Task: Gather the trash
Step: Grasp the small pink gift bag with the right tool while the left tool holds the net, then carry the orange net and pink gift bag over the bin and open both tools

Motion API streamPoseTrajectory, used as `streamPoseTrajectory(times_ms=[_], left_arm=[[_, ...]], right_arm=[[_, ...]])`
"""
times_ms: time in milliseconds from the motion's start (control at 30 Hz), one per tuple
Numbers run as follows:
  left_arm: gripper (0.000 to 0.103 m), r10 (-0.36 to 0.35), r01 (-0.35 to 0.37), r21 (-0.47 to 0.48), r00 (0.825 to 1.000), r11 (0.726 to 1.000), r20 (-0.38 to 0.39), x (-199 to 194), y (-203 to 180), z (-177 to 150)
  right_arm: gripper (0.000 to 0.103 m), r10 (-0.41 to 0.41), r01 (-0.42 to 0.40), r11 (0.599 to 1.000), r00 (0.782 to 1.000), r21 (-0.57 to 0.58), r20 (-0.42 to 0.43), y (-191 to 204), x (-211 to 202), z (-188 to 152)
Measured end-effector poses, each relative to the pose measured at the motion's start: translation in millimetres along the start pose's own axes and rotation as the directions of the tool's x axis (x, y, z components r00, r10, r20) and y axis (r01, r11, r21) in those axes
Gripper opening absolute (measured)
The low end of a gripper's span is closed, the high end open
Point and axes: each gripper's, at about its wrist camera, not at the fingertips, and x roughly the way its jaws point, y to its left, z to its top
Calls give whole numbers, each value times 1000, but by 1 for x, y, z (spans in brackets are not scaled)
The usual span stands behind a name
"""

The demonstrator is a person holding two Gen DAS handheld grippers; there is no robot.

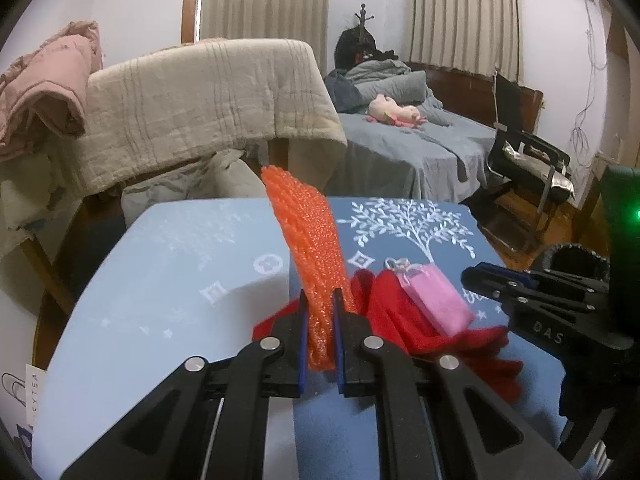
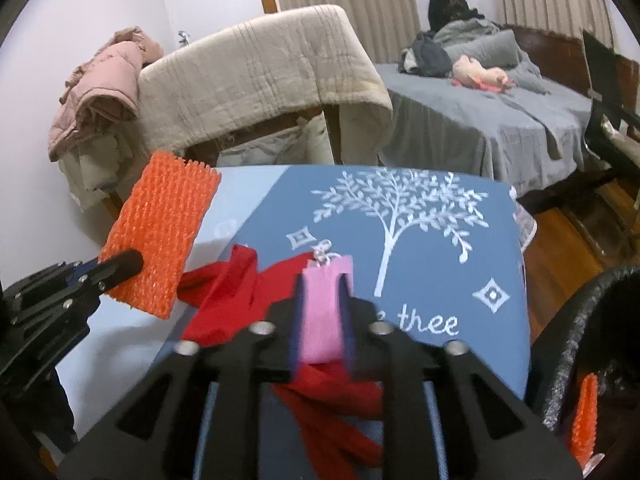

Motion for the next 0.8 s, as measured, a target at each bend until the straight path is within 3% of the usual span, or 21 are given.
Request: streamPoseTrajectory(times_ms=[133,300,400,433,467,533,800], left_arm=[[10,3,-3,-4,1000,1000,-19,8,3,-4],[10,7,-7,-11,1000,1000,-27,11,7,-8],[10,6,-6,-11,1000,1000,-29,11,8,-10],[10,5,-5,-12,1000,1000,-29,11,8,-10],[10,5,-5,-13,1000,1000,-28,11,8,-10],[10,3,-3,-14,1000,1000,-24,10,9,-10],[10,-9,9,-4,1000,1000,15,-4,0,1]], right_arm=[[51,-25,25,1000,999,0,-27,-3,13,-5],[53,-39,39,999,996,-8,-84,-3,33,-12],[27,-15,14,1000,994,-11,-109,-1,38,-14],[13,-5,4,1000,994,-14,-112,0,38,-13],[8,6,-8,1000,994,-17,-109,1,37,-13],[3,20,-22,1000,996,-21,-92,2,33,-13],[2,47,-47,999,999,-5,1,1,-5,1]])
